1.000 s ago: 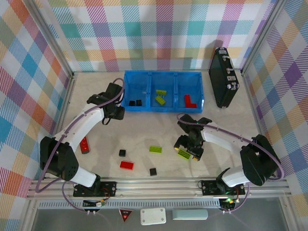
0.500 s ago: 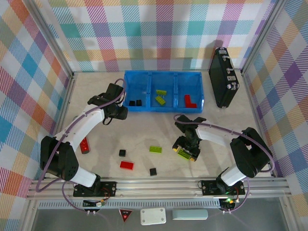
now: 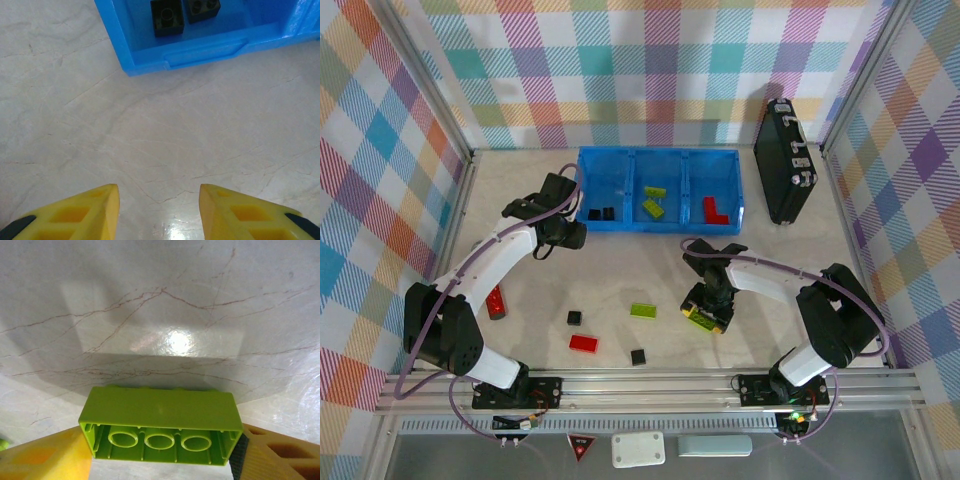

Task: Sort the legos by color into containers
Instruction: Pick up the lego from the bottom-center of the table, then place the lego in the container.

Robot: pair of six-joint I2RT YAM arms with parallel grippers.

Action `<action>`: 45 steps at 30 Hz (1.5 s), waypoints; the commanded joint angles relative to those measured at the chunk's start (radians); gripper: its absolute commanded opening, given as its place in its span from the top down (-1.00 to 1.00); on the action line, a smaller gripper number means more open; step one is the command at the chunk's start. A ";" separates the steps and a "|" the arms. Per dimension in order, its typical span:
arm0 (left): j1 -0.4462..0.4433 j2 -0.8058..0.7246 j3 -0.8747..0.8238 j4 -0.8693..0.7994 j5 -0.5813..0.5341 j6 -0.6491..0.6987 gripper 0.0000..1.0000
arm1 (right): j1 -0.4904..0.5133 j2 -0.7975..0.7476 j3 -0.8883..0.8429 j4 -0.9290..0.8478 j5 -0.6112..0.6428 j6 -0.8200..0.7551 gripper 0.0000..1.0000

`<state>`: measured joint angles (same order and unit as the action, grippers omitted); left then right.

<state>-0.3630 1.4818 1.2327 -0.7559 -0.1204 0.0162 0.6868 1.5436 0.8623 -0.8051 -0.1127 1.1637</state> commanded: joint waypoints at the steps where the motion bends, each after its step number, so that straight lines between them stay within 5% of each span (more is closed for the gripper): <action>1: 0.012 -0.022 -0.018 0.007 0.010 0.011 0.09 | 0.001 -0.008 0.013 -0.021 0.025 -0.004 -0.36; 16: 0.012 -0.047 -0.019 0.013 0.012 0.013 0.09 | 0.003 0.008 0.146 -0.028 0.076 -0.264 -0.35; 32: 0.013 -0.095 -0.033 0.035 0.024 0.003 0.09 | 0.019 0.256 0.573 -0.127 0.182 -0.398 -0.35; 45: 0.013 -0.104 -0.032 0.035 0.042 -0.001 0.09 | 0.018 0.487 0.964 -0.255 0.303 0.092 -0.28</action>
<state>-0.3618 1.4055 1.2110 -0.7265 -0.0937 0.0162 0.7006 1.9888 1.7409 -0.9684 0.1253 1.0782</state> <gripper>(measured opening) 0.458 0.649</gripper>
